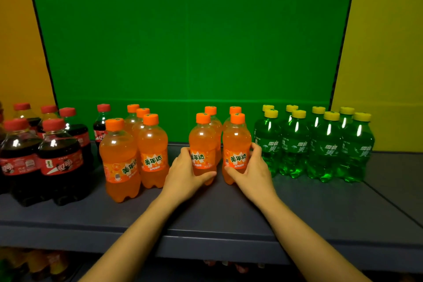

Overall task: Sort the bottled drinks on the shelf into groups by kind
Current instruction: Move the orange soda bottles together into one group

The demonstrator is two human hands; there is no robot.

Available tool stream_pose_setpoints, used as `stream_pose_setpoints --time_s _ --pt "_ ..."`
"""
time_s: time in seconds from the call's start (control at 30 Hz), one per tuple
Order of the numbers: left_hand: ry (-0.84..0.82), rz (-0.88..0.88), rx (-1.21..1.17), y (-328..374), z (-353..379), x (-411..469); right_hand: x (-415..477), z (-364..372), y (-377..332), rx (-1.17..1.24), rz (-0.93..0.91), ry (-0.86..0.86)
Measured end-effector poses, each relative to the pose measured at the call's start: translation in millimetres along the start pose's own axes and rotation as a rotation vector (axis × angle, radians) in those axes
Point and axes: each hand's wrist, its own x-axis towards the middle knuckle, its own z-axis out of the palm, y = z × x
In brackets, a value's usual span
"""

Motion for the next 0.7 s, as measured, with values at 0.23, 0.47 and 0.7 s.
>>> stream_pose_setpoints --time_s 0.23,0.47,0.7 --pt "0.002 0.11 -0.039 -5.9 9.7 9.0 -2.7 -2.6 -2.6 -0.043 -0.027 0.022" --pt "-0.03 0.193 -0.068 -7.0 14.5 5.4 -4.7 -5.7 -4.4 -0.063 -0.04 0.044" --pt "0.001 0.163 -0.062 -8.1 13.5 2.7 -4.1 -2.8 -4.0 -0.042 -0.033 0.039"
